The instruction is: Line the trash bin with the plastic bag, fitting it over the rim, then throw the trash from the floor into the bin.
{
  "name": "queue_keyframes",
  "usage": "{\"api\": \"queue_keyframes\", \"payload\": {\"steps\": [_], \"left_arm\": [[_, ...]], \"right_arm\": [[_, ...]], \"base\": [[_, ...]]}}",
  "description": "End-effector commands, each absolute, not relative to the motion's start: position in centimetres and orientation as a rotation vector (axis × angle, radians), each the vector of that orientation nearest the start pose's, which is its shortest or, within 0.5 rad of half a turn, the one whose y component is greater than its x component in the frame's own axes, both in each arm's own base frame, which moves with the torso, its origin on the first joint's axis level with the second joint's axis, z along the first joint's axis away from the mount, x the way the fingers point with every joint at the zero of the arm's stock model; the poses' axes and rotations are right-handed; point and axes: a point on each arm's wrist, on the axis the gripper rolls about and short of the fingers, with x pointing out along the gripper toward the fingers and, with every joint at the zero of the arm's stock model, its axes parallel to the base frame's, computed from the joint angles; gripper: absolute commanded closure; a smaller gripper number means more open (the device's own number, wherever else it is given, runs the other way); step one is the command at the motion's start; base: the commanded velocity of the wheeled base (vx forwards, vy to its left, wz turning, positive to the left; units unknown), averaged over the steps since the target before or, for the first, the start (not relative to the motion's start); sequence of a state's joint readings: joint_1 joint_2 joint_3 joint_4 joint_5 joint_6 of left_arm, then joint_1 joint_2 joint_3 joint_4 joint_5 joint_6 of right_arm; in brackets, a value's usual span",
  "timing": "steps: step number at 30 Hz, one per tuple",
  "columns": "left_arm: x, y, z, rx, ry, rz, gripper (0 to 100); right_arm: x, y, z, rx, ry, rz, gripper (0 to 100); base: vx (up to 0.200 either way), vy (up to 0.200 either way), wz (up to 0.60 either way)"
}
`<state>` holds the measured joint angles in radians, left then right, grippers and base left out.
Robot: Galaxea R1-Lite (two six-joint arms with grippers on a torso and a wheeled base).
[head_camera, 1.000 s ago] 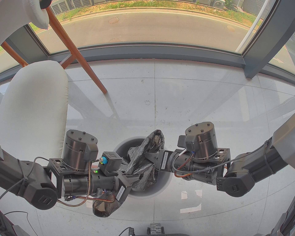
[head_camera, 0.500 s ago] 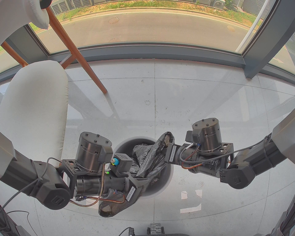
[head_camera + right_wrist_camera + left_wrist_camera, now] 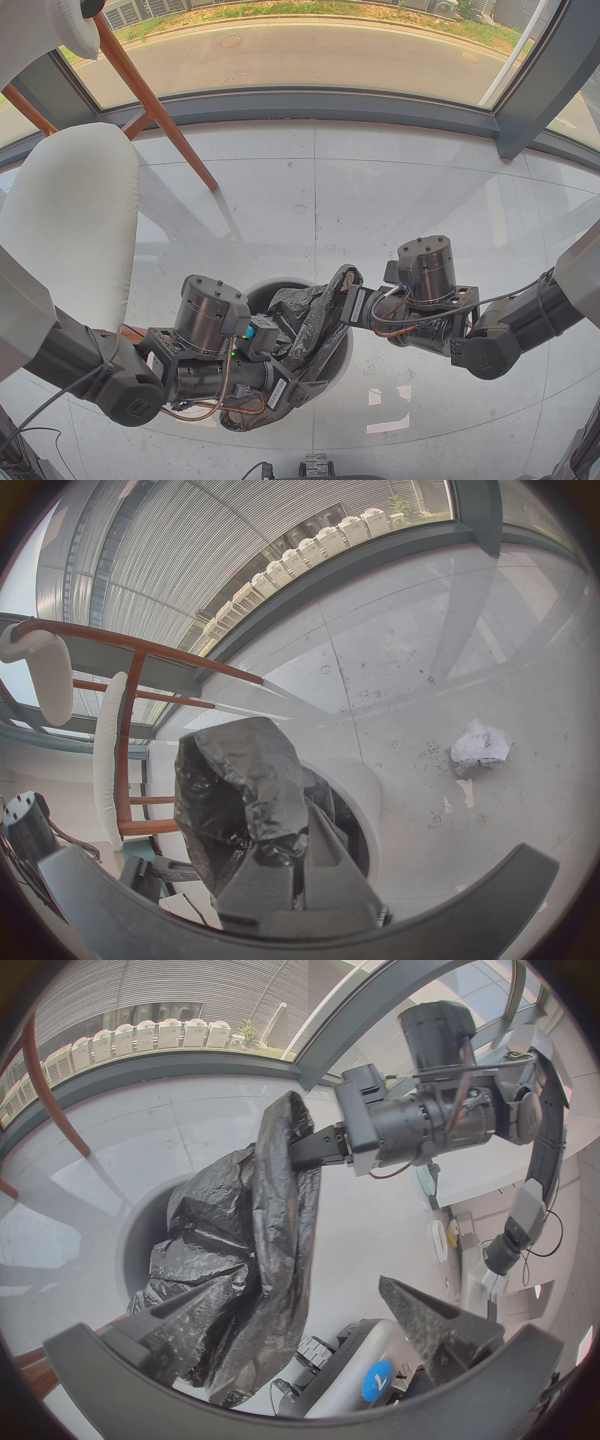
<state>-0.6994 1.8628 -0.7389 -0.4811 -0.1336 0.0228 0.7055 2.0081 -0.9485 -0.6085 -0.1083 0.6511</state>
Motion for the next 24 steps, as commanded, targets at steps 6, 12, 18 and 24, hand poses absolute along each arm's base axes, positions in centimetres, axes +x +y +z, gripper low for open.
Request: {"api": "queue_keyframes", "payload": {"steps": [6,12,18,24], "left_arm": [[24.0,-20.3,9.1,0.211,0.657,-0.801,0],[24.2,-20.5,8.6,0.211,0.674,-0.796,100],[24.8,-19.8,8.4,0.203,0.685,-0.768,100],[25.3,-19.5,8.4,0.193,0.677,-0.751,100]], "right_arm": [[28.2,23.9,11.5,0.447,0.583,0.43,100],[28.0,23.8,12.0,0.457,0.572,0.437,100],[27.6,23.6,12.9,0.466,0.559,0.445,100],[26.7,22.5,12.9,0.448,0.572,0.435,100]], "base": [[0.0,0.0,0.0],[0.0,0.0,0.0],[0.0,0.0,0.0],[0.0,0.0,0.0]]}}
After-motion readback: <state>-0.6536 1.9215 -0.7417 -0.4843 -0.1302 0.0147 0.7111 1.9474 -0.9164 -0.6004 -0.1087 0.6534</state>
